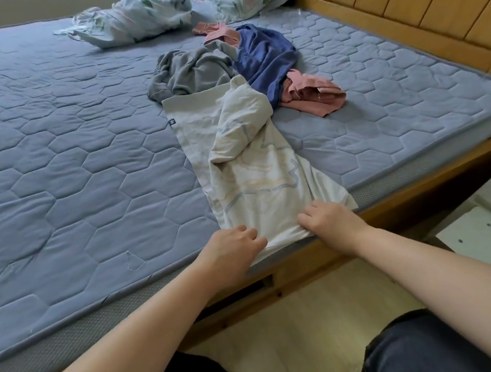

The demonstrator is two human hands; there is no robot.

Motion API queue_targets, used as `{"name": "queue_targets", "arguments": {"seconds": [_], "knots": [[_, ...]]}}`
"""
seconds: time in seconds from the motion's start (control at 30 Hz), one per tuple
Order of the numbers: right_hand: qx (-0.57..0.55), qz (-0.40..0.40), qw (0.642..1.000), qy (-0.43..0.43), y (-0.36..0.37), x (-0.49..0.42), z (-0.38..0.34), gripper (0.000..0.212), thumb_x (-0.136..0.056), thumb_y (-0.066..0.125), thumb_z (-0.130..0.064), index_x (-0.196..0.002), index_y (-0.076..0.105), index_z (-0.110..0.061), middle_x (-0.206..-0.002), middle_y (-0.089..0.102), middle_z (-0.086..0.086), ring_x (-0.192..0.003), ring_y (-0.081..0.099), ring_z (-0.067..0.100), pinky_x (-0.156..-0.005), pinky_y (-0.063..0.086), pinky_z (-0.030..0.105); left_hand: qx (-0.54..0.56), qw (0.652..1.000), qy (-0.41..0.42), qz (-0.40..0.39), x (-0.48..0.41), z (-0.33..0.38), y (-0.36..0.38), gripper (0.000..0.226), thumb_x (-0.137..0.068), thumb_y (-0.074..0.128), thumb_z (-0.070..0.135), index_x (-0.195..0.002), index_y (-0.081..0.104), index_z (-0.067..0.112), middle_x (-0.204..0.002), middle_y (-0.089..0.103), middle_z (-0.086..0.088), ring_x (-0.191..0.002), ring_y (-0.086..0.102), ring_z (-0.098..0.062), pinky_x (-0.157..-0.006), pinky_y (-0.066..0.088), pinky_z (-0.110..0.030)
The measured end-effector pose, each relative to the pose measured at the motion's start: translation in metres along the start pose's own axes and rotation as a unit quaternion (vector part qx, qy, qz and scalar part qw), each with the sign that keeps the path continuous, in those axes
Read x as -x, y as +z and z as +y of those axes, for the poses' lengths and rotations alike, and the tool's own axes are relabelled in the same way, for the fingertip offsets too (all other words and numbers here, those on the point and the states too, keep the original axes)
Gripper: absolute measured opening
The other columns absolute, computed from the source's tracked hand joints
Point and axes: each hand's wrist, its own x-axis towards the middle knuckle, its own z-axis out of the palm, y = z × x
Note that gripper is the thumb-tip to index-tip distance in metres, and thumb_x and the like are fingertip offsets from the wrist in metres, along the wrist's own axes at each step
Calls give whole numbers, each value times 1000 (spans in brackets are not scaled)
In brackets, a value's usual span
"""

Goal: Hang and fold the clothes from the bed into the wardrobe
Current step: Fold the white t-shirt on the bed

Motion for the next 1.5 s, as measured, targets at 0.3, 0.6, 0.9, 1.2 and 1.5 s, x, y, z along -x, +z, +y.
{"name": "queue_targets", "arguments": {"seconds": [0.3, 0.6, 0.9, 1.2, 1.5], "knots": [[-200, 167, 957, 125, -1, -6, 10, 33, -88, 43, -36, -81, 58, -8, -80, 54, 5, -74, 49, 19, -65, 46, 35, 419, 793, -432, 98, -25, -28, 9, 38, -87, 55, 56, -93, 47, 19, -82, 54, 6, -74, 58, -17, -61, 46, -32], [-297, -44, 798, 522, 8, -44, 54, 30, -100, 40, -26, -103, 59, -3, -108, 63, 17, -97, 58, 34, -72, 42, 34, 577, 679, -451, 47, -28, -49, 12, 20, -91, 57, 21, -79, 65, 7, -54, 59, -5, -37, 53, -13, -41, 48, -23], [-247, 9, 885, 395, -14, -98, 55, 37, -90, 49, -17, -125, 48, -6, -132, 45, 15, -121, 42, 32, -99, 37, 41, 164, 895, -398, 122, -60, -88, -26, 13, -84, 52, 29, -80, 53, 16, -89, 53, -2, -81, 51, -23, -61, 34, -29], [-565, 38, 718, 405, -37, -186, 66, 28, -86, 55, -19, -111, 55, -7, -104, 58, 14, -96, 56, 28, -84, 44, 33, 139, 909, -357, 165, -122, -130, -12, 40, -91, 52, 38, -124, 56, 17, -128, 51, -5, -118, 43, -27, -95, 39, -37], [-809, 56, 343, 474, -29, -252, 84, 51, -86, 69, -30, -130, 49, -11, -121, 59, 14, -89, 62, 29, -68, 55, 40, 180, 875, -443, 73, -100, -240, 38, 58, -100, 30, 42, -152, 16, 23, -160, 11, -1, -147, 7, -20, -118, 11, -39]]}}
